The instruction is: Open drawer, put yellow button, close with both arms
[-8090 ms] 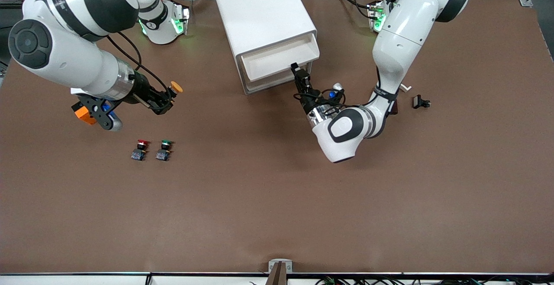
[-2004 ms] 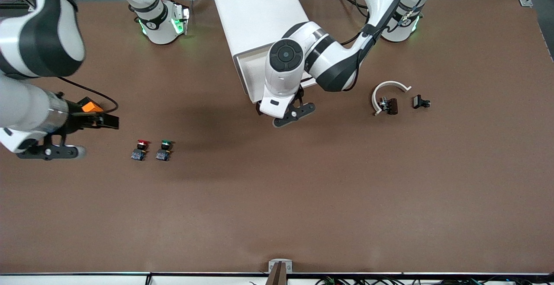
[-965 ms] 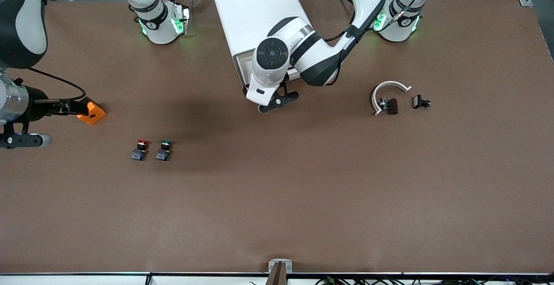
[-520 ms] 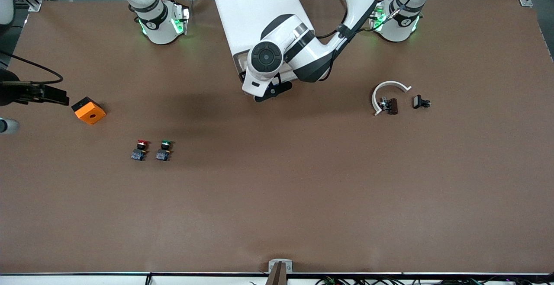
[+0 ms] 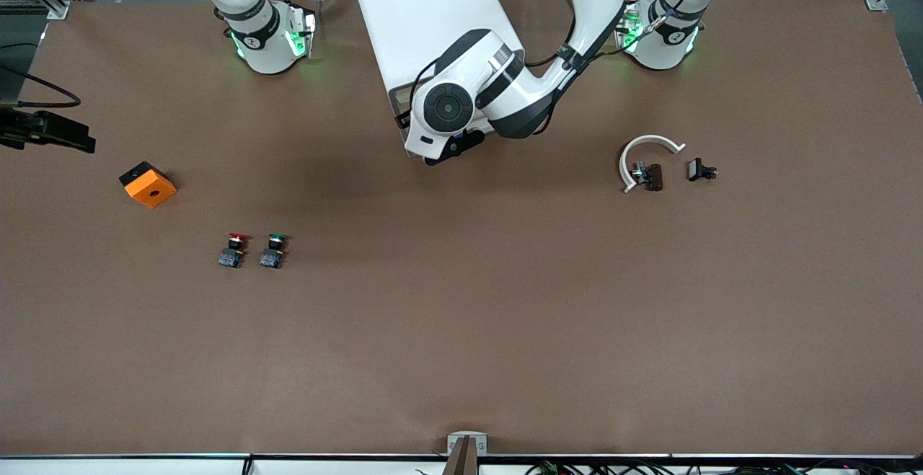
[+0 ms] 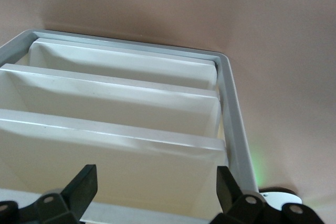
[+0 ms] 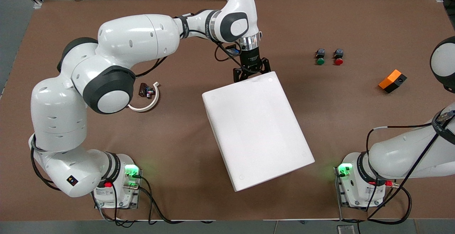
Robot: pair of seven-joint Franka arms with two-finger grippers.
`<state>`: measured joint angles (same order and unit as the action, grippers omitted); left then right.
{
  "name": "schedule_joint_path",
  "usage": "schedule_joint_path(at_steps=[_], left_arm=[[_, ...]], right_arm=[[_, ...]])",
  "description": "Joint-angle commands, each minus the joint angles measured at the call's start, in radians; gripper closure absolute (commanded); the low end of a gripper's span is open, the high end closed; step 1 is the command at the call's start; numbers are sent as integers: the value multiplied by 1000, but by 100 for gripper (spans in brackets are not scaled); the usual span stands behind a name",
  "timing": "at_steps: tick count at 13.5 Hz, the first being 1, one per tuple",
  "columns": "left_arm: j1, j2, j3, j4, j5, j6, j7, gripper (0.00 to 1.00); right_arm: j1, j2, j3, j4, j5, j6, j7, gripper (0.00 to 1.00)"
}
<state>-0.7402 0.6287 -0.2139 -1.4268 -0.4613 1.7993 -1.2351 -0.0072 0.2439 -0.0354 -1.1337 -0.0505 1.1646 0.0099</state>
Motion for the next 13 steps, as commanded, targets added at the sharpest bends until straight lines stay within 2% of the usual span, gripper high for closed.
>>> schedule_joint_path(at_steps=[1,3,5,9,12,13], left_arm=[[4,-6,-15,-9,-36,-14,-12,0],[12,-9,-13,-6,-19,-14,-9,0],[36,-17,-2,0,6,-14,-7,0],[166,-36,-2,29,41,-15,-7,0],[277,-112,-2,49,87,-89,-9,0],[307,-147,-1,49,149,-116,-6,0]], right_arm=[[-57,-29,8,-17,47,-29,10,0],[-57,-58,9,-78,70,-60,7,0],[-60,-92,11,-149,72,-30,9,0],[-50,-127,11,-208,72,-11,9,0],[3,-248,-4,-372,64,116,9,0],[6,-280,-7,-415,64,153,9,0]])
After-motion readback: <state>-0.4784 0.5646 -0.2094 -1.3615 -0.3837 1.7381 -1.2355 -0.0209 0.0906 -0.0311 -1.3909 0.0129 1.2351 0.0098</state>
